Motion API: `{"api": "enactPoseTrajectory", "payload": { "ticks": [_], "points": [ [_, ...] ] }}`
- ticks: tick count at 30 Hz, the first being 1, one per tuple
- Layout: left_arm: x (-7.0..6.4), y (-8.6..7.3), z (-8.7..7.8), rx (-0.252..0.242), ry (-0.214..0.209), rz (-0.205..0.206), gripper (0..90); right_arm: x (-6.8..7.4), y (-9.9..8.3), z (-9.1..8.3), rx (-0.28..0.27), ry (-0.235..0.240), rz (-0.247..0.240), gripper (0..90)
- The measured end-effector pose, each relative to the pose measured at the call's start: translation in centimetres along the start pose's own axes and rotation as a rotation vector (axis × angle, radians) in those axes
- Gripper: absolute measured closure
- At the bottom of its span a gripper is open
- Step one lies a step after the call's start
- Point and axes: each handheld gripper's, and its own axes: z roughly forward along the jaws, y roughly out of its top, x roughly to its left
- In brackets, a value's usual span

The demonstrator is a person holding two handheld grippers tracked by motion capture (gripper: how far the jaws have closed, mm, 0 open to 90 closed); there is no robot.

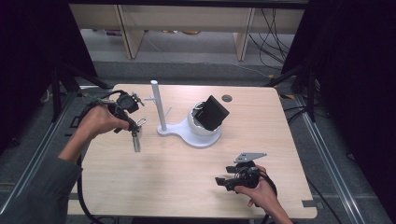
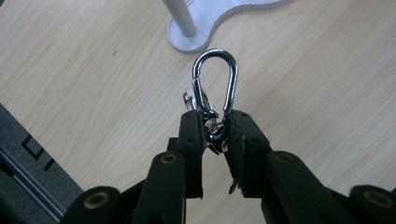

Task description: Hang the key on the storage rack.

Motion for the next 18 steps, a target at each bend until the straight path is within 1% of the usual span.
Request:
{"api": "enactPoseTrajectory", "payload": {
  "ticks": [1,2,3,4,6,7,8,9,10,11,12,14,15,16,17,18],
  "points": [
    [0.2,0.1,-0.2,0.005,0.001,0.000,75.2,0.0,0.0,0.0,-0.002,-0.008,0.002,31.0],
    [0.3,0.1,-0.2,0.001,-0.003,-0.015,75.2,0.0,0.0,0.0,-0.002,-0.008,0.002,31.0],
    [0.8,0.2,-0.5,0.002,-0.001,-0.023,75.2,0.0,0.0,0.0,-0.001,-0.004,0.007,31.0],
    [0.8,0.2,-0.5,0.002,-0.001,-0.023,75.2,0.0,0.0,0.0,-0.001,-0.004,0.007,31.0],
    [1.2,0.3,-0.8,0.004,0.008,-0.035,75.2,0.0,0.0,0.0,-0.001,-0.003,0.005,31.0],
    [1.4,0.4,-1.0,0.008,0.010,-0.027,75.2,-0.1,0.0,-0.1,-0.004,-0.008,0.000,31.1],
    [1.5,0.5,-1.1,0.007,0.013,-0.037,75.2,-0.1,0.0,-0.1,-0.004,-0.008,0.000,31.1],
    [1.7,0.6,-1.3,0.004,0.016,-0.029,75.2,-0.2,0.0,-0.1,-0.005,-0.003,0.002,31.1],
    [1.8,0.8,-1.4,-0.001,0.011,-0.042,75.2,-0.2,0.0,0.0,-0.014,0.008,0.003,31.0],
    [1.9,0.9,-1.6,-0.004,0.013,-0.042,75.1,0.0,-0.1,0.0,-0.002,0.019,0.031,31.0],
    [1.9,1.0,-1.7,-0.008,0.013,-0.049,75.1,-0.2,0.0,0.0,-0.005,0.019,0.016,31.0],
    [2.1,1.2,-1.8,-0.010,0.020,-0.059,75.1,-0.2,0.0,0.0,-0.003,0.019,0.023,31.1],
    [2.2,1.4,-1.9,-0.008,0.020,-0.054,75.1,-0.2,0.0,0.0,-0.005,0.019,0.015,31.0],
    [2.3,1.5,-1.9,-0.006,0.018,-0.061,75.1,-0.2,0.0,0.0,-0.005,0.019,0.015,31.0],
    [2.4,1.6,-2.1,-0.013,0.020,-0.066,75.1,-0.2,0.0,0.0,-0.004,0.020,0.016,31.0],
    [2.5,1.7,-2.2,-0.010,0.014,-0.065,75.2,-0.1,0.0,0.0,0.000,0.021,0.032,31.0]
  ]
}}
